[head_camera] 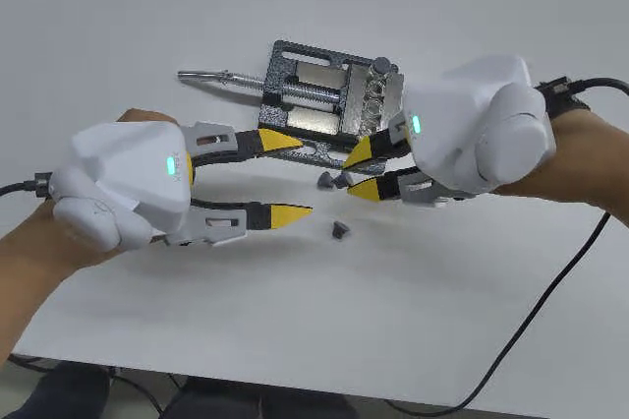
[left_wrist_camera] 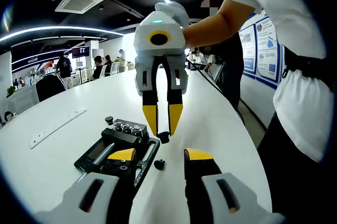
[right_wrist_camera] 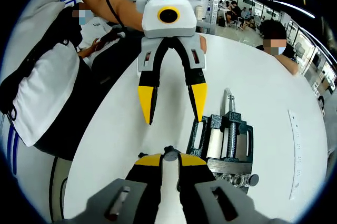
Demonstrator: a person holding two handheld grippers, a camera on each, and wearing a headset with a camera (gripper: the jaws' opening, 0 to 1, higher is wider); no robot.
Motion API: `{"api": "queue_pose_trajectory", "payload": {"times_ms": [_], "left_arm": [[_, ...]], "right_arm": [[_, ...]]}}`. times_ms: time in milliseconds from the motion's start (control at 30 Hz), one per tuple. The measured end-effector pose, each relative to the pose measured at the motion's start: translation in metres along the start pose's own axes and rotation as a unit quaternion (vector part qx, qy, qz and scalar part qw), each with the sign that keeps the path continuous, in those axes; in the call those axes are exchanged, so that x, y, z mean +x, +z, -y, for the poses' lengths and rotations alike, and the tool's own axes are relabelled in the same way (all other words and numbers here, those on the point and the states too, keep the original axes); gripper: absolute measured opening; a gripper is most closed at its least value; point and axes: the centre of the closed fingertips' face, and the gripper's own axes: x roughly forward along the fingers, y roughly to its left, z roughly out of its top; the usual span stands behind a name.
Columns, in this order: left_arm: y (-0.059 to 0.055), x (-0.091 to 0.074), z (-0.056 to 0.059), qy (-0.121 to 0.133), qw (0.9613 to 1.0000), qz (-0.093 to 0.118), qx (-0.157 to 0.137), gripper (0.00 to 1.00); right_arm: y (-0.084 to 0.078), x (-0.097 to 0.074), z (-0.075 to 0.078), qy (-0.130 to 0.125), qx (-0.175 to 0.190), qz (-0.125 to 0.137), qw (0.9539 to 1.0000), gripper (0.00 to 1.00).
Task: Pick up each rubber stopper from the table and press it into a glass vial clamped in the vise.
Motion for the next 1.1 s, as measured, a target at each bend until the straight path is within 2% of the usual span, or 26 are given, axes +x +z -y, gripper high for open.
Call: {"api": "queue_pose_trajectory", "payload": {"times_ms": [533,1100], "left_arm": [[0.009,0.018,-0.006,-0.012,0.9997,0.016,0.013,0.27],[0.021,0.030,-0.014,-0.007,0.9993,0.032,0.016,0.16]], "right_arm": [[0.007,-0.014,0.013,-0.022,0.030,-0.025,0.9990,0.11],[0.011,-0.022,0.020,-0.025,0.051,-0.046,0.9973,0.11]]}}
